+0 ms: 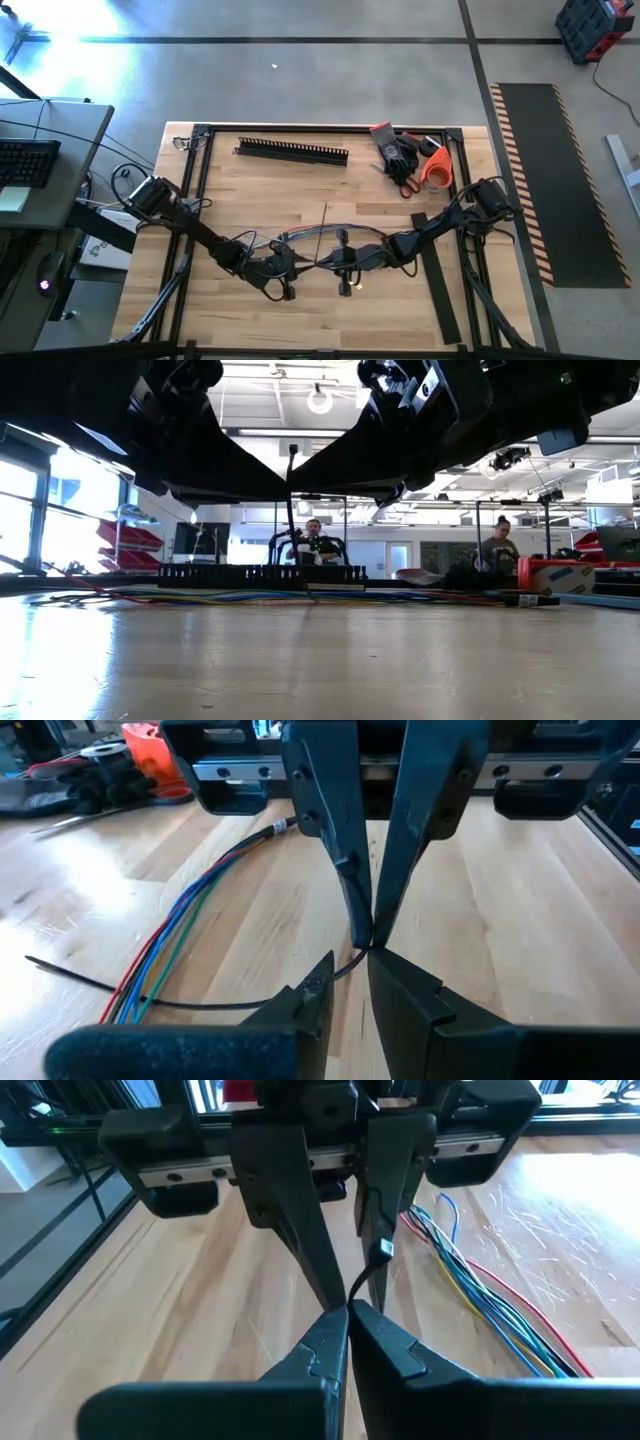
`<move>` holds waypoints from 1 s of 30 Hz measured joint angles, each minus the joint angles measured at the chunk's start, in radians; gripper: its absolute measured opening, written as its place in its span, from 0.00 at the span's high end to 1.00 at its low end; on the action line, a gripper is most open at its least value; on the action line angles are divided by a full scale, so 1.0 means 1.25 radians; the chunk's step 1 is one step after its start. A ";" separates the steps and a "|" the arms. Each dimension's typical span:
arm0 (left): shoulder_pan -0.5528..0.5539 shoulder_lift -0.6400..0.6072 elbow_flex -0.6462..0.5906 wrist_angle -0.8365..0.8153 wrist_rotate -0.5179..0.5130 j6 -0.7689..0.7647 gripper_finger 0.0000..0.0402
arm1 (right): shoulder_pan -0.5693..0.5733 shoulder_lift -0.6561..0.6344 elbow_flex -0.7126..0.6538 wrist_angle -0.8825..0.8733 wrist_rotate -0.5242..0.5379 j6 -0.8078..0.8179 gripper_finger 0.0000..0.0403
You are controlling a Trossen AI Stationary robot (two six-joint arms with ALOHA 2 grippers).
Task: Ziptie cables
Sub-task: Wrap the black zip tie around the cables
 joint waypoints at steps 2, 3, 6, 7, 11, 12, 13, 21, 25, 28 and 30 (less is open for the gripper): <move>0.001 0.002 0.000 0.003 0.000 0.000 0.89 | 0.000 0.000 0.000 0.000 0.000 0.000 1.00; 0.001 0.002 0.000 0.003 0.000 0.000 0.89 | 0.000 0.000 0.000 0.000 0.000 0.000 1.00; 0.001 0.003 0.000 0.005 0.000 0.002 0.89 | 0.000 0.000 0.000 0.000 0.000 0.000 1.00; 0.001 0.003 0.000 0.005 0.001 0.002 0.89 | 0.000 0.000 0.000 0.000 0.000 0.000 1.00; -0.001 0.002 0.000 0.003 0.031 0.024 0.89 | 0.000 0.000 0.000 0.000 -0.003 0.000 1.00; -0.002 0.002 0.000 0.003 0.038 0.031 0.88 | 0.000 0.000 0.000 0.001 -0.003 0.000 1.00; -0.002 -0.001 0.000 -0.002 0.043 0.039 0.88 | -0.001 0.000 0.000 0.001 -0.002 0.000 1.00; 0.006 -0.043 0.000 -0.024 0.072 0.056 0.80 | 0.000 0.000 0.000 0.002 0.001 0.000 1.00; 0.012 -0.043 0.000 -0.024 0.066 0.053 0.80 | -0.001 0.000 0.000 0.000 0.003 0.000 1.00; 0.015 -0.043 0.000 -0.025 0.056 0.044 0.83 | -0.001 0.000 0.000 0.000 0.004 0.000 1.00; 0.014 -0.043 0.000 -0.030 0.040 0.044 0.86 | -0.001 0.000 0.000 0.000 0.004 0.000 1.00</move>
